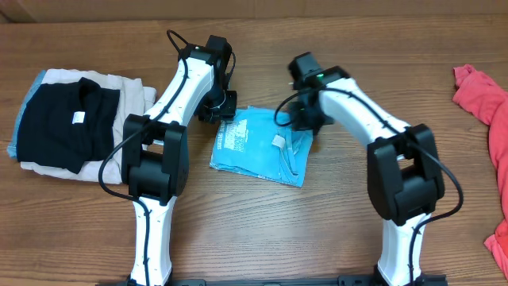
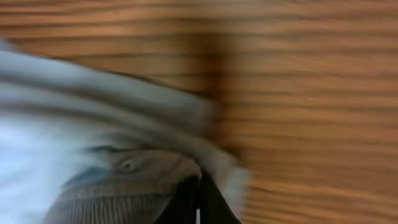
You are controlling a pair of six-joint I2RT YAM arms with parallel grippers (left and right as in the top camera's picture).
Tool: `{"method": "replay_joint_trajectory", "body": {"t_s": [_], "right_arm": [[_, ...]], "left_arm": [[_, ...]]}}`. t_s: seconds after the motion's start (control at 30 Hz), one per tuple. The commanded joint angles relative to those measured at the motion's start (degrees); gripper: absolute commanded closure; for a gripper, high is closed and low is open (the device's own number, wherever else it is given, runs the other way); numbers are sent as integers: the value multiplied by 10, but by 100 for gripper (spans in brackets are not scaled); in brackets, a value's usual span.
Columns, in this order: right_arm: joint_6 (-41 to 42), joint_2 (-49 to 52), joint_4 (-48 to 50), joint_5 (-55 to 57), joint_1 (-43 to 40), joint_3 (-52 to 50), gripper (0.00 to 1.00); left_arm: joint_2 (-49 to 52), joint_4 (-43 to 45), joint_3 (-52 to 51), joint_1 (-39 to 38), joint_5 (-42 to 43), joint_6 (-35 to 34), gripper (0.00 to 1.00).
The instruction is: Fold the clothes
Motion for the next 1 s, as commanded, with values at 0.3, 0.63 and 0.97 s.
{"method": "replay_joint_trajectory", "body": {"t_s": [0.3, 0.63, 0.97], "right_arm": [[3, -34, -45, 21, -74, 8, 83], [-45, -117, -53, -182, -40, 8, 82], [-47, -105, -65, -291, 17, -30, 82]], "left_arm": [[5, -3, 6, -4, 7, 13, 56], [5, -3, 6, -4, 7, 13, 55], [5, -2, 6, -4, 7, 13, 55]]}}
